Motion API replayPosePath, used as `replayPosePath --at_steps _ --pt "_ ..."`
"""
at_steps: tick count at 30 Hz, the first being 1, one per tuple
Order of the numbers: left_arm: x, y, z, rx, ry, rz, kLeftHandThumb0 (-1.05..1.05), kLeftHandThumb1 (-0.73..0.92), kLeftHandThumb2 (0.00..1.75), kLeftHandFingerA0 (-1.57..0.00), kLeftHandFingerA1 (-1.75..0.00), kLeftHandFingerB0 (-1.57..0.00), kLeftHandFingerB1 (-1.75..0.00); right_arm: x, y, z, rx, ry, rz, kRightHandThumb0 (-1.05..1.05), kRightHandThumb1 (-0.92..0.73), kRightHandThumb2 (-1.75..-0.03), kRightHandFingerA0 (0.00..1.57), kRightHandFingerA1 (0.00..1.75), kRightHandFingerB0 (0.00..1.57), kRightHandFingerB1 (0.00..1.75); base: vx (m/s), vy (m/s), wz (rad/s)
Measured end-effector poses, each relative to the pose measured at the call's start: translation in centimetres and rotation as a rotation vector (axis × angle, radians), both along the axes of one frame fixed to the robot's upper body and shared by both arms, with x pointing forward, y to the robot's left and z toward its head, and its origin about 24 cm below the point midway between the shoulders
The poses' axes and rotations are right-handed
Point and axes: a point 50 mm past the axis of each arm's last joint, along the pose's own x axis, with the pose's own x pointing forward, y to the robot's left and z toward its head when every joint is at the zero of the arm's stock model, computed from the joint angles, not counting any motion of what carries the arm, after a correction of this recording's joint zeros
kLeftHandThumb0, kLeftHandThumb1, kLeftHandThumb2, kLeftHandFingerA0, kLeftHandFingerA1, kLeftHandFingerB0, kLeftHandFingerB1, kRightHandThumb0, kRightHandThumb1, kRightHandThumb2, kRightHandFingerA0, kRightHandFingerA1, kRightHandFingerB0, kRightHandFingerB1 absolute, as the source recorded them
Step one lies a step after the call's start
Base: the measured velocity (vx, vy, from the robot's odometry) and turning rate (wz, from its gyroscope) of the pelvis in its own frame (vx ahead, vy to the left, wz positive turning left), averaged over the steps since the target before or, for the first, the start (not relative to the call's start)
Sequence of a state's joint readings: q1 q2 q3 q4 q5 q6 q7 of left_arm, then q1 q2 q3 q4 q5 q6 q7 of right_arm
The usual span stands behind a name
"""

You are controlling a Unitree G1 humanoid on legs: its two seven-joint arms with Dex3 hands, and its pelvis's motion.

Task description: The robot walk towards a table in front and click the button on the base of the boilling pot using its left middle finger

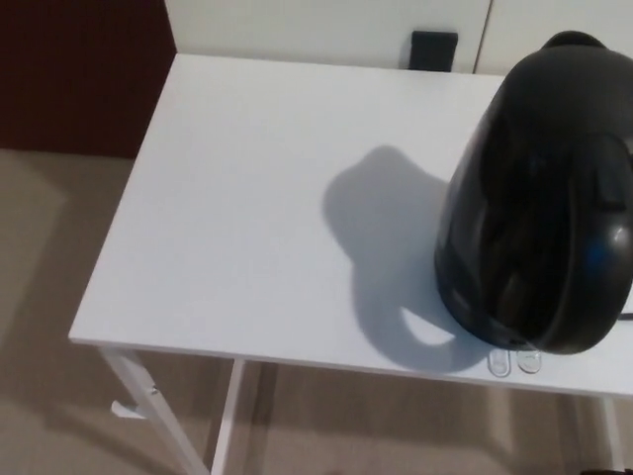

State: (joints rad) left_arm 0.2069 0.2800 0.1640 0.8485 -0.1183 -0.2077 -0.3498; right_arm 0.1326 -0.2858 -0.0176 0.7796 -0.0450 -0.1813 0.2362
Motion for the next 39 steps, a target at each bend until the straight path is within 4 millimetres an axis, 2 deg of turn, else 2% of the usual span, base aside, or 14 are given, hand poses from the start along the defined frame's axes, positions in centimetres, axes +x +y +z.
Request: replayPosePath --at_steps 13,15,16,17,20,21,23,26,27,29,30,39 --pt "0.4 0.0 -0.1 0.001 0.002 -0.003 -0.03 0.50 0.54 -0.58 -0.51 -0.45 -0.44 1.0 0.1 0.3 -0.005 -0.017 0.013 -0.25 -0.59 -0.57 0.58 0.44 0.36 0.36 0.00 0.000 0.00" --pt "0.5 -0.1 -0.1 0.002 0.001 -0.007 -0.13 0.44 0.52 -0.63 -0.49 -0.51 -0.42 1.2 0.2 0.3 -0.006 -0.019 0.016 -0.26 -0.58 -0.57 0.57 0.44 0.37 0.37 0.00 0.000 0.00" --pt "0.7 -0.3 0.0 0.008 -0.007 -0.029 -0.13 0.44 0.52 -0.63 -0.49 -0.51 -0.42 1.6 0.2 0.4 -0.007 -0.026 0.019 -0.26 -0.58 -0.57 0.57 0.44 0.37 0.37 0.00 0.000 0.00" --pt "0.8 -0.5 0.1 0.016 -0.016 -0.054 -0.23 0.38 0.56 -0.63 -0.49 -0.48 -0.43 1.7 0.2 0.5 -0.007 -0.029 0.021 -0.26 -0.59 -0.58 0.57 0.44 0.36 0.36 0.00 0.000 0.00" --pt "1.0 -1.4 0.4 0.035 -0.040 -0.130 -0.21 0.37 0.54 -0.61 -0.50 -0.46 -0.43 1.8 0.3 0.5 -0.007 -0.032 0.024 -0.26 -0.59 -0.58 0.57 0.44 0.35 0.36 0.00 0.000 0.00" --pt "1.0 -2.8 0.6 0.043 -0.066 -0.218 -0.20 0.38 0.54 -0.62 -0.50 -0.47 -0.42 1.9 0.3 0.5 -0.008 -0.032 0.028 -0.26 -0.58 -0.57 0.58 0.44 0.36 0.36 0.00 0.000 0.00" --pt "1.0 -3.7 0.9 0.044 -0.085 -0.280 -0.20 0.40 0.55 -0.59 -0.49 -0.45 -0.42 2.0 0.4 0.5 -0.010 -0.034 0.032 -0.28 -0.59 -0.58 0.59 0.43 0.36 0.36 0.00 0.000 0.00" --pt "0.8 -4.2 0.9 0.045 -0.085 -0.313 -0.27 0.37 0.58 -0.59 -0.51 -0.43 -0.44 2.0 0.4 0.5 -0.014 -0.031 0.037 -0.28 -0.58 -0.58 0.61 0.45 0.37 0.36 0.00 0.000 0.00" --pt "0.8 -4.2 0.8 0.045 -0.083 -0.313 -0.20 0.42 0.56 -0.59 -0.51 -0.42 -0.43 2.0 0.4 0.5 -0.015 -0.030 0.038 -0.34 -0.49 -0.69 0.55 0.52 0.34 0.44 0.00 0.000 0.00" --pt "0.9 -4.0 0.9 0.048 -0.082 -0.306 -0.23 0.41 0.58 -0.59 -0.52 -0.41 -0.43 2.0 0.4 0.5 -0.016 -0.030 0.038 -0.34 -0.49 -0.69 0.55 0.52 0.34 0.44 0.00 0.000 0.00" --pt "0.9 -3.8 0.9 0.050 -0.084 -0.295 -0.22 0.43 0.57 -0.58 -0.50 -0.42 -0.42 2.0 0.3 0.5 -0.017 -0.030 0.039 -0.27 -0.59 -0.58 0.59 0.44 0.37 0.36 0.00 0.000 0.00" --pt "0.4 -2.8 0.9 0.055 -0.069 -0.236 -0.19 0.44 0.56 -0.58 -0.50 -0.42 -0.42 1.2 0.2 0.2 -0.018 -0.010 0.034 -0.26 -0.60 -0.58 0.58 0.44 0.36 0.36 0.00 0.000 0.00"
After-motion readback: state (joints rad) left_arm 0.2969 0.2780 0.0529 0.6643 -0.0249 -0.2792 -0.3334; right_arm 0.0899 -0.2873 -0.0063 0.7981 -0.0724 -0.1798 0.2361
